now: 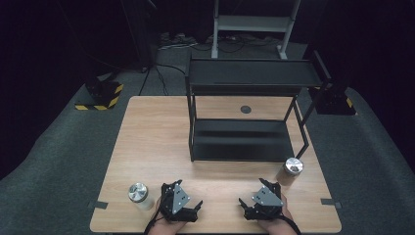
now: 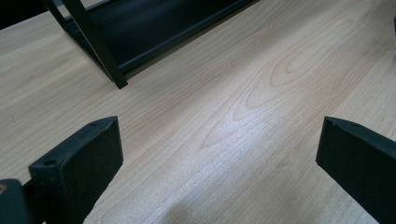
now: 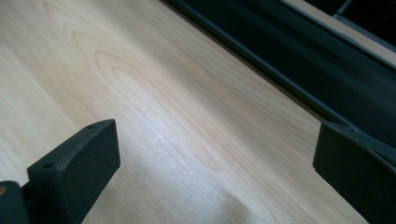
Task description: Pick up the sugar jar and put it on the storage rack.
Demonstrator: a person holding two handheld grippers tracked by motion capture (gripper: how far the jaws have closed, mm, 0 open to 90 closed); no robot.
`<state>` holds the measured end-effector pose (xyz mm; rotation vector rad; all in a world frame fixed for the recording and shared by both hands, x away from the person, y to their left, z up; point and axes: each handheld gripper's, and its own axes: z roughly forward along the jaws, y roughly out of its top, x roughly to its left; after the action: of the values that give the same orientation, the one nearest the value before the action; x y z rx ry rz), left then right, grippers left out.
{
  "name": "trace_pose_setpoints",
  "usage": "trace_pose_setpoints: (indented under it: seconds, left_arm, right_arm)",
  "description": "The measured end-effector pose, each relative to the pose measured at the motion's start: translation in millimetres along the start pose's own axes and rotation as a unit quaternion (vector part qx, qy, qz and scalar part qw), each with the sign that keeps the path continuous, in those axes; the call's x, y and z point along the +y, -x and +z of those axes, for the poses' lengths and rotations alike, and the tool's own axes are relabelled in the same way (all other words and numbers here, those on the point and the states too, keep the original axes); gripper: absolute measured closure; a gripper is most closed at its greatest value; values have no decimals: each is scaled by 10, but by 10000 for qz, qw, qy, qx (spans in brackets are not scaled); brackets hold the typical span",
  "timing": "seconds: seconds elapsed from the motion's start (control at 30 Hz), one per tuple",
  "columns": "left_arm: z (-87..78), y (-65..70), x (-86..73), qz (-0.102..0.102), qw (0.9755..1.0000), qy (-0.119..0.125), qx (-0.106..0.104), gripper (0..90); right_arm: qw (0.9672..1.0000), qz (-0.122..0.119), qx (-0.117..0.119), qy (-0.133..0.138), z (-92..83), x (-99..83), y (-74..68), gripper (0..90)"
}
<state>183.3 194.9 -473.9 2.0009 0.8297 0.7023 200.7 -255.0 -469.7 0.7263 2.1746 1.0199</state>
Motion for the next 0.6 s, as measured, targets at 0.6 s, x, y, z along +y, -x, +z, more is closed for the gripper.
trace_pose_setpoints:
  seconds: [0.6]
  left_arm:
    - [-8, -26, -10, -78, 10000, 10, -32, 8]
  right_arm:
    - [9992, 379, 96, 127, -37, -58, 86, 0]
